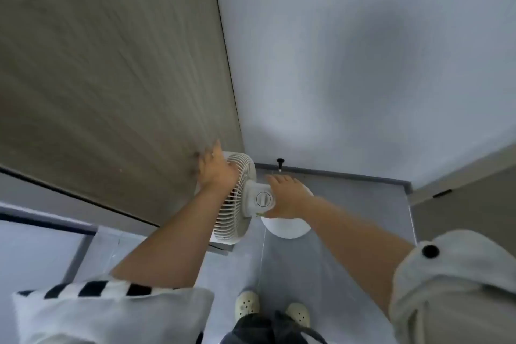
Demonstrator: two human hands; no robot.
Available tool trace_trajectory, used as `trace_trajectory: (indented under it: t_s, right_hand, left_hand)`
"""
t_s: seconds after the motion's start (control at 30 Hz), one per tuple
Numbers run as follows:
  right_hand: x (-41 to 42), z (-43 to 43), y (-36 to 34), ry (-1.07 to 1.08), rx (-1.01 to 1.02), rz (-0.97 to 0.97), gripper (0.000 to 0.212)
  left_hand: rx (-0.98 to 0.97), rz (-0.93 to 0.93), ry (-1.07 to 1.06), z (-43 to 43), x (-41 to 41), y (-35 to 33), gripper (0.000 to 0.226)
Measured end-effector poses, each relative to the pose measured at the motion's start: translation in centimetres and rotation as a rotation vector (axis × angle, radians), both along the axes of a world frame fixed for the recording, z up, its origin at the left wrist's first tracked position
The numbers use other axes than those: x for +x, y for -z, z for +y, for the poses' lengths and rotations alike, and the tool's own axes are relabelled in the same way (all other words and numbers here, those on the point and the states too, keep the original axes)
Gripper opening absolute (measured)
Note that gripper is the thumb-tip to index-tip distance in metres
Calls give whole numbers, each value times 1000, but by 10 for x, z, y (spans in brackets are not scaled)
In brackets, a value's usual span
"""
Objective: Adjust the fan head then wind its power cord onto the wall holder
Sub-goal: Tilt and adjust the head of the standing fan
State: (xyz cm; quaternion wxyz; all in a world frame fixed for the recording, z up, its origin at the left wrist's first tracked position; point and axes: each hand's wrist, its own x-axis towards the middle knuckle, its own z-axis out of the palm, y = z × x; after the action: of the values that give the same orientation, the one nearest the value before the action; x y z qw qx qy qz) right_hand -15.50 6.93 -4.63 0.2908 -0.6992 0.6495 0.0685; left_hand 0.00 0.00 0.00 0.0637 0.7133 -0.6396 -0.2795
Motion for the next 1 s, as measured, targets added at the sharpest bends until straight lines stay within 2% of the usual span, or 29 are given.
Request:
trace_trajectory:
  t_s: [0.1, 0.2, 0.27, 0.37, 0.5, 0.6, 0.67, 0.73, 0.8, 0.87, 1.0]
  right_hand:
    - [8, 3, 13, 4, 26, 116, 96]
    - [10, 5, 25, -3, 40, 176, 96]
    - [5, 3, 31, 2, -9, 169, 84]
    - [-3, 6, 36, 24, -46, 117, 68]
    - [-22, 4, 31, 55, -38, 101, 65]
    - [-46, 3, 27, 119, -6, 118, 64]
    - [-65, 4, 27, 184, 1, 118, 67]
    - [-83, 8, 28, 236, -5, 115, 71]
    - [-100, 11, 30, 265, -25, 115, 72]
    - [-110, 13, 31, 294, -36, 92, 77]
    - [-120, 12, 36, 319, -51, 30, 106]
  left_hand:
    - [73, 48, -100, -1, 1, 7, 71]
    - [134, 239, -269, -5, 6, 19, 64]
    - [126, 286, -322, -10, 8, 20, 62]
    - [129, 298, -313, -13, 7, 17, 57]
    - [156, 322, -252, -14, 4, 16, 51]
    - [95, 137, -73, -13, 0, 19, 53]
    - [124, 159, 3, -11, -7, 19, 59]
    - [264, 388, 22, -4, -20, 19, 64]
    - [375, 541, 26, 2, -34, 22, 58]
    - [411, 562, 35, 5, -47, 24, 49]
    - [382, 550, 60, -1, -62, 31, 41]
